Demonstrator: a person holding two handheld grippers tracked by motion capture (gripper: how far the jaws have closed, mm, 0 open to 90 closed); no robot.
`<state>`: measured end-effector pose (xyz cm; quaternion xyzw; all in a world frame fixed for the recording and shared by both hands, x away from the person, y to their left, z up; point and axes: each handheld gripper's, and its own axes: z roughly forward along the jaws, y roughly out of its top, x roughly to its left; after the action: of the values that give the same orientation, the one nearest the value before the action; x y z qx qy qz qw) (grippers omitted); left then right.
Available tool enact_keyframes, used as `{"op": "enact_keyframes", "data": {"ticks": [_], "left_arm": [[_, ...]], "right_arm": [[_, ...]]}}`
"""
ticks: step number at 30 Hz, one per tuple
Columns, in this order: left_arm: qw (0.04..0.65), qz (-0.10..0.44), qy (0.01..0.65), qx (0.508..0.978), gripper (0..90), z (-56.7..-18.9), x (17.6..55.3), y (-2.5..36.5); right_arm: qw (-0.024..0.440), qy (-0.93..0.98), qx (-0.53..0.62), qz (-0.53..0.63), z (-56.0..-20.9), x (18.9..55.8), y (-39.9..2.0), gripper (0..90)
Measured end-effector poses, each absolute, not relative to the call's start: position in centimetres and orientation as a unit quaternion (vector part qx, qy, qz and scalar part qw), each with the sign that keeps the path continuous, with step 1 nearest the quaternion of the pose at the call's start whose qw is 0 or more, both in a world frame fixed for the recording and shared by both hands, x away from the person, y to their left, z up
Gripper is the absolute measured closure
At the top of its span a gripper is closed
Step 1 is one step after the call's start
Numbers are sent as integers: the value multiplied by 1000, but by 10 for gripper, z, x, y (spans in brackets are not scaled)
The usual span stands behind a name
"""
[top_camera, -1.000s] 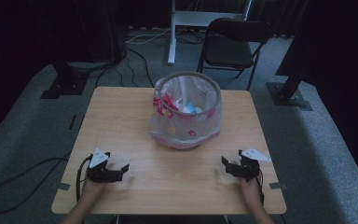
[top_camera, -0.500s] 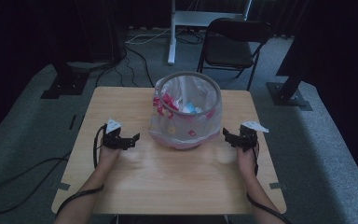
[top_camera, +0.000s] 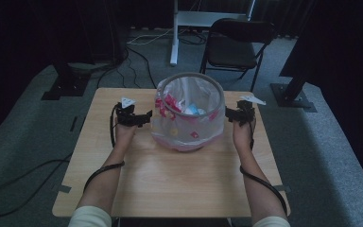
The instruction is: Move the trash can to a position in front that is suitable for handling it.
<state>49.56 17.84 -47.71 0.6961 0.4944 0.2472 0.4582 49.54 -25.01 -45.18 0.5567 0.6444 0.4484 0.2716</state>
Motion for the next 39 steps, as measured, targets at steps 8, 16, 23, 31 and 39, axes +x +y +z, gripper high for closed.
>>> {"op": "enact_keyframes", "data": {"ticks": [8, 16, 23, 31, 39], "left_arm": [[457, 250, 474, 710, 0, -460, 504, 155], [459, 249, 456, 721, 18, -453, 503, 141], [470, 228, 458, 720, 19, -452, 503, 145], [467, 240, 453, 721, 33, -449, 489, 149], [462, 245, 448, 725, 33, -444, 468, 166]], "right_arm": [[247, 663, 541, 455, -451, 507, -237, 134], [224, 666, 533, 472, -451, 506, -236, 141], [195, 669, 518, 495, -448, 504, -237, 158], [191, 671, 516, 498, -450, 495, -232, 187], [190, 678, 507, 497, -450, 474, -216, 188]]}}
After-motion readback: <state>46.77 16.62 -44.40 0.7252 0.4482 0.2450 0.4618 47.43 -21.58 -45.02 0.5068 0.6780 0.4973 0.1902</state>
